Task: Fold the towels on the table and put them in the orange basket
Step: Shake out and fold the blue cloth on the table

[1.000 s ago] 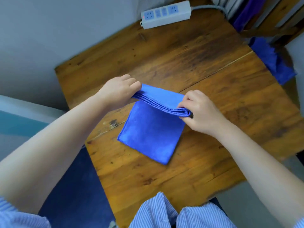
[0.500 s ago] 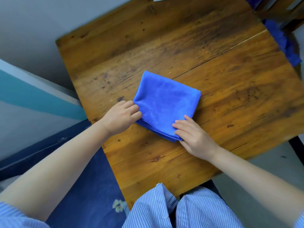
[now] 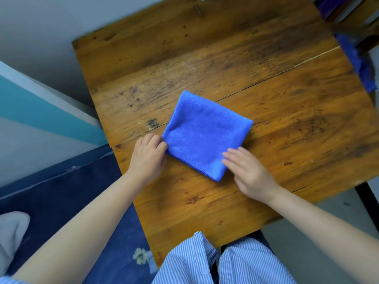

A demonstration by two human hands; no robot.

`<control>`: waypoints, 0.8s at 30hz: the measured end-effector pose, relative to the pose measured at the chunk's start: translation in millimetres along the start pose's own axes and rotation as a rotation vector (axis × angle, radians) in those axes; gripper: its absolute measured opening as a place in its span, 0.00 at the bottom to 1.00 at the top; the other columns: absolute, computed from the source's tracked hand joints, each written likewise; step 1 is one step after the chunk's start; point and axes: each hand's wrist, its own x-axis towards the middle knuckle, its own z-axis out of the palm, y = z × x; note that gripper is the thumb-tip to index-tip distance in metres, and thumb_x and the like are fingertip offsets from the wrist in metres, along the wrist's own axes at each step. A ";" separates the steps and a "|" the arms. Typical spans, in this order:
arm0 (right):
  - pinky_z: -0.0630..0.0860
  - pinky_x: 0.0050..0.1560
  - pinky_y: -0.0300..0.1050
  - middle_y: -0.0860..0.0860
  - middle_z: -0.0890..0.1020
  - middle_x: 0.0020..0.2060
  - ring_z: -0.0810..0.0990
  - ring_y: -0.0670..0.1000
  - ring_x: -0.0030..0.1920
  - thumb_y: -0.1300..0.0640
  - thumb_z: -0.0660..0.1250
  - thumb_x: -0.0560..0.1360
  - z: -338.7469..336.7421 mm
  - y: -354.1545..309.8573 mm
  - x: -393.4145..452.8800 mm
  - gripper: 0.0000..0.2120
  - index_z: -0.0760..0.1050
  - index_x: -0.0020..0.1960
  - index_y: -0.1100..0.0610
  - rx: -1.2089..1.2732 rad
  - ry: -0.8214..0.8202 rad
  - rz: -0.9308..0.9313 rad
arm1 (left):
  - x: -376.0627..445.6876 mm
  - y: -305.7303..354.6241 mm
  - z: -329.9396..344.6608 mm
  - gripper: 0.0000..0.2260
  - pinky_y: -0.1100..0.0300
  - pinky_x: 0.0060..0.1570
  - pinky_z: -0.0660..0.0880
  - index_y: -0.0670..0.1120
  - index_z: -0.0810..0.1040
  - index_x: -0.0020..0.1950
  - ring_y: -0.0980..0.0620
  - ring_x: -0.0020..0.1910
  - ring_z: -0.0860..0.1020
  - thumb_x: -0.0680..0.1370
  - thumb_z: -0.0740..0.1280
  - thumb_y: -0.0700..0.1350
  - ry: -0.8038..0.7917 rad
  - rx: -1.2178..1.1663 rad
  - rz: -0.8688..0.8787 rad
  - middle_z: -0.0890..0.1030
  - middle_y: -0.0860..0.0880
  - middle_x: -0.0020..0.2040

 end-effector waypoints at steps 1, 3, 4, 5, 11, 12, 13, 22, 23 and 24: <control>0.73 0.56 0.61 0.65 0.81 0.50 0.80 0.67 0.52 0.72 0.58 0.68 -7.8 8.9 6.1 0.15 0.79 0.50 0.69 -0.046 0.042 0.077 | -0.2 7.1 -1.2 0.05 0.51 0.38 0.77 0.37 0.79 0.37 0.39 0.42 0.81 0.62 0.71 0.34 0.055 -0.041 -0.037 0.81 0.40 0.39; 0.72 0.55 0.65 0.67 0.79 0.52 0.78 0.70 0.54 0.75 0.63 0.62 -21.2 27.3 20.0 0.19 0.77 0.53 0.71 -0.130 0.063 0.229 | 3.9 25.3 -0.5 0.06 0.47 0.44 0.77 0.36 0.80 0.41 0.36 0.48 0.80 0.67 0.66 0.37 0.160 -0.118 -0.100 0.82 0.37 0.44; 0.70 0.56 0.68 0.69 0.78 0.55 0.76 0.71 0.56 0.76 0.64 0.60 -26.1 34.9 26.9 0.22 0.76 0.55 0.71 -0.150 0.032 0.276 | 8.6 36.1 2.0 0.09 0.43 0.48 0.76 0.35 0.80 0.44 0.33 0.52 0.79 0.68 0.68 0.38 0.182 -0.140 -0.133 0.81 0.35 0.48; 0.68 0.56 0.69 0.70 0.76 0.57 0.74 0.72 0.57 0.78 0.66 0.59 -28.8 41.4 33.2 0.25 0.75 0.56 0.71 -0.161 -0.014 0.289 | 14.8 47.1 5.6 0.13 0.39 0.53 0.74 0.34 0.79 0.49 0.30 0.56 0.76 0.67 0.70 0.39 0.185 -0.157 -0.176 0.80 0.33 0.53; 0.67 0.55 0.70 0.68 0.75 0.59 0.73 0.73 0.58 0.78 0.61 0.57 -21.5 66.4 52.4 0.30 0.75 0.59 0.68 -0.232 -0.289 0.023 | 37.2 85.9 46.3 0.33 0.47 0.72 0.39 0.43 0.51 0.76 0.39 0.75 0.41 0.77 0.57 0.59 -0.103 -0.223 -0.518 0.45 0.40 0.76; 0.66 0.57 0.68 0.67 0.74 0.61 0.72 0.73 0.59 0.78 0.61 0.57 -19.9 68.8 52.4 0.31 0.73 0.60 0.68 -0.229 -0.325 0.021 | 36.1 85.9 51.2 0.33 0.46 0.72 0.38 0.43 0.51 0.76 0.39 0.75 0.42 0.77 0.57 0.59 -0.098 -0.214 -0.521 0.46 0.40 0.76; 0.63 0.61 0.64 0.66 0.71 0.63 0.69 0.71 0.62 0.79 0.60 0.59 -18.0 73.5 52.4 0.32 0.70 0.63 0.68 -0.220 -0.373 0.035 | 36.6 87.4 54.4 0.33 0.46 0.72 0.39 0.43 0.52 0.75 0.38 0.75 0.43 0.77 0.58 0.59 -0.079 -0.212 -0.534 0.47 0.40 0.76; 0.41 0.73 0.44 0.56 0.52 0.75 0.48 0.53 0.76 0.70 0.51 0.73 -33.4 80.3 84.0 0.30 0.50 0.74 0.62 -0.046 -0.513 0.267 | 39.0 84.6 47.0 0.29 0.48 0.72 0.39 0.42 0.55 0.75 0.42 0.76 0.47 0.78 0.58 0.54 -0.040 -0.272 -0.593 0.51 0.41 0.76; 0.43 0.73 0.45 0.58 0.56 0.74 0.51 0.56 0.75 0.70 0.50 0.72 -35.0 72.3 96.1 0.28 0.55 0.72 0.64 0.014 -0.436 0.209 | 38.9 86.1 42.6 0.26 0.47 0.72 0.44 0.39 0.59 0.73 0.40 0.75 0.51 0.78 0.58 0.50 0.034 -0.313 -0.647 0.56 0.40 0.75; 0.46 0.72 0.49 0.61 0.61 0.72 0.56 0.61 0.73 0.70 0.51 0.70 -34.3 63.6 109.5 0.28 0.60 0.70 0.66 0.047 -0.396 0.120 | 38.6 87.4 39.6 0.25 0.45 0.72 0.48 0.37 0.62 0.71 0.38 0.74 0.55 0.77 0.58 0.47 0.108 -0.329 -0.720 0.60 0.38 0.74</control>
